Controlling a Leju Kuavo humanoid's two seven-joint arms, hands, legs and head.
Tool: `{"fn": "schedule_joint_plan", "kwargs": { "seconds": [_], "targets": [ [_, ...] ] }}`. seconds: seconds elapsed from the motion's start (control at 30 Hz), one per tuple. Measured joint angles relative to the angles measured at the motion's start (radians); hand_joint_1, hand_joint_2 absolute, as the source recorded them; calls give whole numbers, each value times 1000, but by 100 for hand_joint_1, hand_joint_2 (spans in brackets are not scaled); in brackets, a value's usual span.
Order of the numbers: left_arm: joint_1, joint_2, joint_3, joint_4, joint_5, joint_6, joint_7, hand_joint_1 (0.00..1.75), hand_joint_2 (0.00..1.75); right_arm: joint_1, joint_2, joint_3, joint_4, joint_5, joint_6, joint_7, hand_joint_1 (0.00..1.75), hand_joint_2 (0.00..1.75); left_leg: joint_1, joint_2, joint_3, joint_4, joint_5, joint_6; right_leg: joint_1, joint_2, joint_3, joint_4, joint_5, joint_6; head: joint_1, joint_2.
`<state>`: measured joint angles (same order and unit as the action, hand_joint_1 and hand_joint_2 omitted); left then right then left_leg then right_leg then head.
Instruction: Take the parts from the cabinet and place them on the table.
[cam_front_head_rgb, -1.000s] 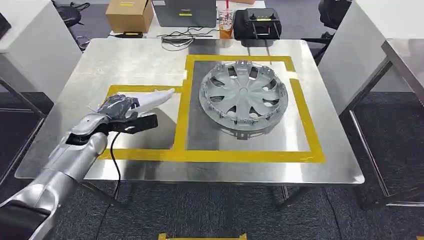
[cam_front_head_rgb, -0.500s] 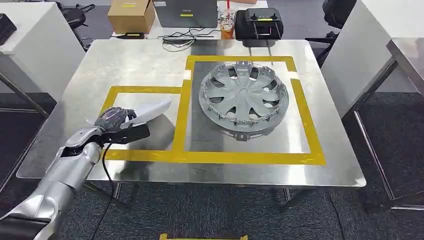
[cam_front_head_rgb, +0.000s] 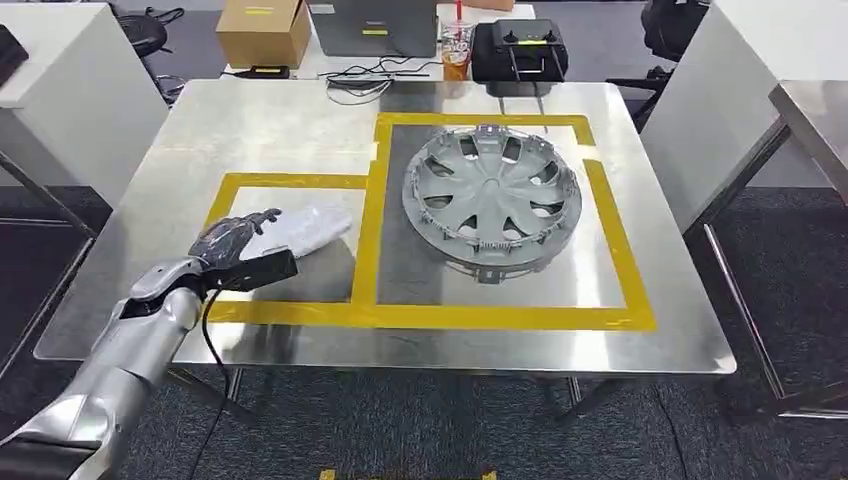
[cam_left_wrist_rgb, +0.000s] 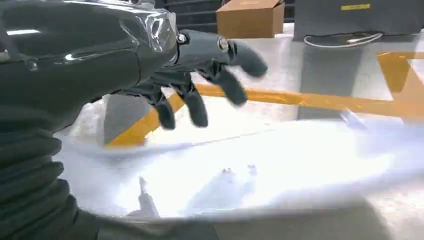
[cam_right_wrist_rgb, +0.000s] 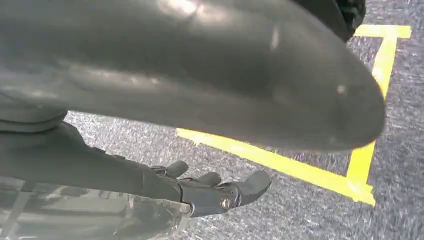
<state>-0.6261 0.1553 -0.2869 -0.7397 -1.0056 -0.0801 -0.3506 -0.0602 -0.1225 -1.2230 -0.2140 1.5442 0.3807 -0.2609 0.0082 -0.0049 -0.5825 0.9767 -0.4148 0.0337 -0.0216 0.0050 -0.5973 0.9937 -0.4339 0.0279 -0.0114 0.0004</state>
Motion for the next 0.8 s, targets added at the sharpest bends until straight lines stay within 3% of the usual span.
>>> {"fn": "schedule_joint_plan", "kwargs": {
  "seconds": [0.03, 0.1, 0.17, 0.2, 0.23, 0.3, 0.33, 0.37, 0.47, 0.5, 0.53, 0.57, 0.63, 0.67, 0.7, 0.73, 0.8],
  "targets": [
    [-3, -2, 1, 0, 3, 1, 0, 0, 0, 0, 0, 0, 0, 0, 0, 0, 0, 0, -4, 0, 4, -6, 3, 4, 1, -1, -10, 30, -17, -1, 2, 0],
    [-1, -3, 6, 0, 11, 3, 1, 0, 0, -1, -3, 0, 0, 0, -1, 0, 0, 0, -7, 0, 1, -6, 4, 8, 0, -1, -88, 193, -89, -14, 4, 0],
    [10, -5, 14, 0, 28, 2, 0, 0, 0, 2, -2, 0, 1, -2, -1, 0, 0, 0, -9, 1, -1, -4, 4, 9, 1, -1, -153, 325, -125, -10, 4, 0],
    [16, -8, 23, 0, 68, -2, -11, 0, 0, 3, -2, 0, 3, -4, -1, 0, 0, 0, -10, 0, 0, -4, 4, 9, 0, -1, -153, 322, -119, -3, 3, 0],
    [22, -11, 32, -3, 106, -6, -23, 0, 0, 3, -2, 0, 3, -7, -1, 0, 0, 0, -10, 0, 0, -2, 3, 8, -1, -1, -125, 266, -93, 8, 4, 0],
    [34, -28, 86, -32, 236, -45, -65, 0, 0, 4, -4, 0, 4, -13, -2, -3, 0, 0, -8, -2, -1, 8, -2, 2, -3, -3, -23, 68, -20, 25, 4, 0],
    [40, -37, 112, -49, 302, -78, -87, 0, 0, 4, -5, 0, 4, -17, -2, -6, 0, 0, -11, -3, -4, 15, -7, -3, -3, -3, 5, 5, -12, 17, 5, 0],
    [49, -40, 140, -71, 379, -117, -108, 0, 0, 5, -5, 0, 4, -20, -2, -11, 0, 0, -17, -3, -8, 21, -12, -8, 1, -1, 10, 5, -8, 5, 3, 0],
    [97, -71, 227, -193, 710, -293, -170, 0, 0, 15, -5, -1, 5, -29, -1, -14, 0, 0, -14, -1, -8, 21, -13, -16, 4, 0, 8, 7, -5, -13, 3, 0],
    [117, -81, 255, -251, 808, -330, -170, 0, 0, 19, -3, -2, 5, -34, -1, -14, 0, 0, -11, -1, -15, 28, -20, -22, -6, 0, 11, 4, -2, -18, 4, 0],
    [130, -89, 284, -314, 900, -352, -170, 0, 0, 20, -4, -3, 5, -37, -1, -11, 0, 0, -10, 0, -24, 53, -42, -28, -6, 2, 12, 4, -4, -24, 1, 0],
    [138, -95, 310, -372, 966, -363, -167, 0, 0, 22, -4, -4, 5, -40, -1, -11, 0, 0, -6, 0, -48, 113, -79, -34, -6, 2, 12, 4, -4, -27, -2, 0],
    [161, -104, 351, -484, 1081, -399, -150, 0, 0, 29, -2, -6, 5, -46, -1, -7, 0, 0, -3, 0, -130, 289, -159, -43, -5, 2, 12, 5, -4, -29, -2, 0],
    [180, -108, 368, -534, 1136, -416, -135, 0, 0, 32, 0, -10, 5, -50, -1, -2, 0, 0, -2, 0, -158, 347, -176, -44, -5, 2, 12, 6, -3, -29, -2, 0],
    [197, -111, 385, -592, 1192, -432, -120, 0, 0, 36, 2, -14, 5, -55, 0, 1, 0, 0, 0, 0, -160, 354, -169, -44, -4, 2, 12, 6, -3, -29, -2, 0],
    [207, -114, 403, -648, 1241, -445, -110, 0, 0, 39, 5, -18, 4, -60, 0, 2, 0, 0, 0, 0, -139, 310, -140, -42, -3, 2, 12, 7, -3, -29, -2, 0],
    [224, -116, 431, -749, 1295, -465, -94, 0, 0, 42, 15, -28, -4, -70, 4, 3, 0, 0, -1, 0, -42, 126, -53, -32, -1, 3, 14, 6, -3, -28, -2, 0]
  ]
}}
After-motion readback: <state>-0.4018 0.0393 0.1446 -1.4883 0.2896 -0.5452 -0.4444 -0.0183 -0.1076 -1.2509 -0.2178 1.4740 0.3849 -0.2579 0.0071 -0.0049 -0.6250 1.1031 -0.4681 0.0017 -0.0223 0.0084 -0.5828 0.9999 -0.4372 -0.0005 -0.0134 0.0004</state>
